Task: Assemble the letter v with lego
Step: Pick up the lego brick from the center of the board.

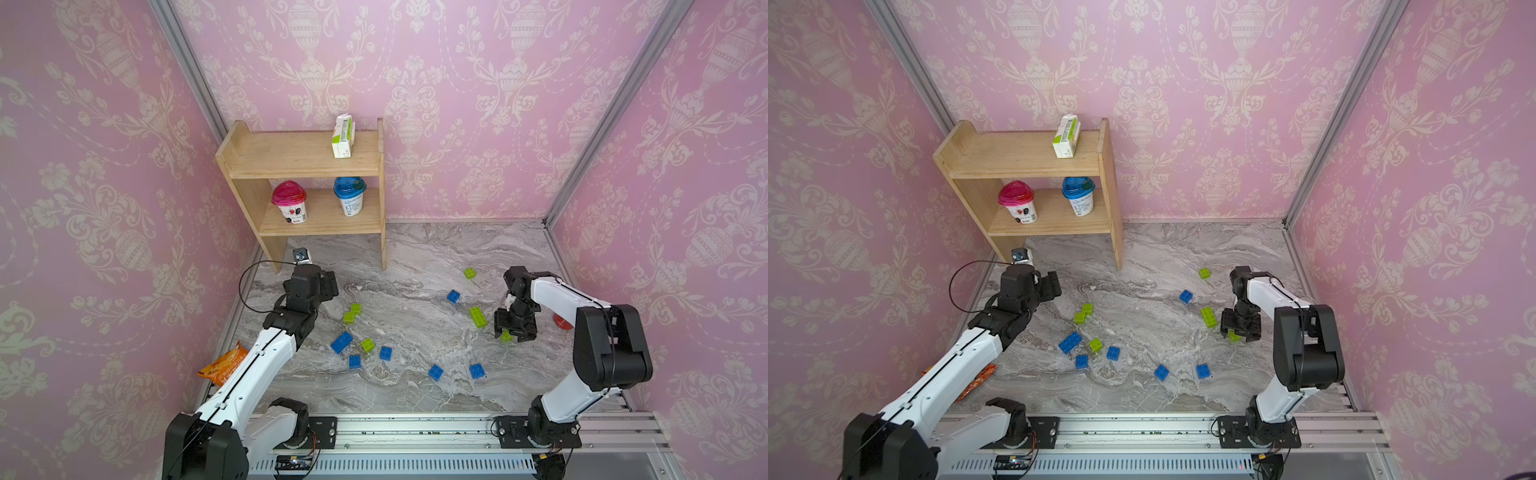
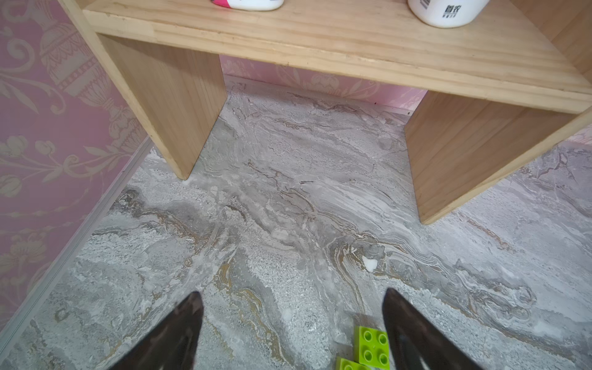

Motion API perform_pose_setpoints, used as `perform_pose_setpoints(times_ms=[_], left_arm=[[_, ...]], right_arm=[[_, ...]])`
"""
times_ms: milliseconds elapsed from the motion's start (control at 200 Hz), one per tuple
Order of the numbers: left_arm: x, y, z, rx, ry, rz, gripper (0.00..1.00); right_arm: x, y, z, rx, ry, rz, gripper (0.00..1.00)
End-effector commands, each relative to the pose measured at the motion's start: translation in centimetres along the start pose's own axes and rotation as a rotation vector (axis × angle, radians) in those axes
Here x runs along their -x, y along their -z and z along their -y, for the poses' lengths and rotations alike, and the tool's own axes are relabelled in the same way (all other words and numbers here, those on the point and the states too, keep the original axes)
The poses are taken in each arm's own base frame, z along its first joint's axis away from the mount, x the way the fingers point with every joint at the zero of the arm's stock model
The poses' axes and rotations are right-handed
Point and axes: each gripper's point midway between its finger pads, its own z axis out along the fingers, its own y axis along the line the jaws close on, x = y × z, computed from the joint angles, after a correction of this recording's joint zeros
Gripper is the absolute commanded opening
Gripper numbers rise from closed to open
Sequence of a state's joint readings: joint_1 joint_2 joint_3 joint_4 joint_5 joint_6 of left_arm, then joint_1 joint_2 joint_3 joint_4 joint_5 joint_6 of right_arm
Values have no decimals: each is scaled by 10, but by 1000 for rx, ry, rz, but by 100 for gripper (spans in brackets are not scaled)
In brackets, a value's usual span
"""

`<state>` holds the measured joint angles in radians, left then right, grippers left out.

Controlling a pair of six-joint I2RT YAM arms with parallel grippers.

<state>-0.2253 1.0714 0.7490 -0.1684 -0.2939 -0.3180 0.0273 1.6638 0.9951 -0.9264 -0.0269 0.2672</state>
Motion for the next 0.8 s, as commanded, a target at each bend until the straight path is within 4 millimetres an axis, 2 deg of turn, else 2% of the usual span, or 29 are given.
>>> perform_pose_setpoints(times_ms=[0,25,170,485,605,670,796], left_arm=[[-18,0,0,-5,14,-49,88],[-25,-2,-2,-2,10,-62,88],[-25,-3,-1,-8,18,-60,88],[-23,-1,-2,-6,16,-52,89],[-24,-1,-1,-9,18,-53,88],[-24,-1,-1,-13,22,-55,88],[-25,-1,1,-19,32,-60,88]], right_arm=[[9,4,-4,21,6,6,64],[11,4,-4,18,6,10,64],[17,0,-4,4,25,7,56],[13,-11,-9,-32,61,-30,46],[11,-8,-11,-53,70,-16,39],[9,-5,-12,-60,75,-11,32],[2,10,-13,-76,73,24,23]])
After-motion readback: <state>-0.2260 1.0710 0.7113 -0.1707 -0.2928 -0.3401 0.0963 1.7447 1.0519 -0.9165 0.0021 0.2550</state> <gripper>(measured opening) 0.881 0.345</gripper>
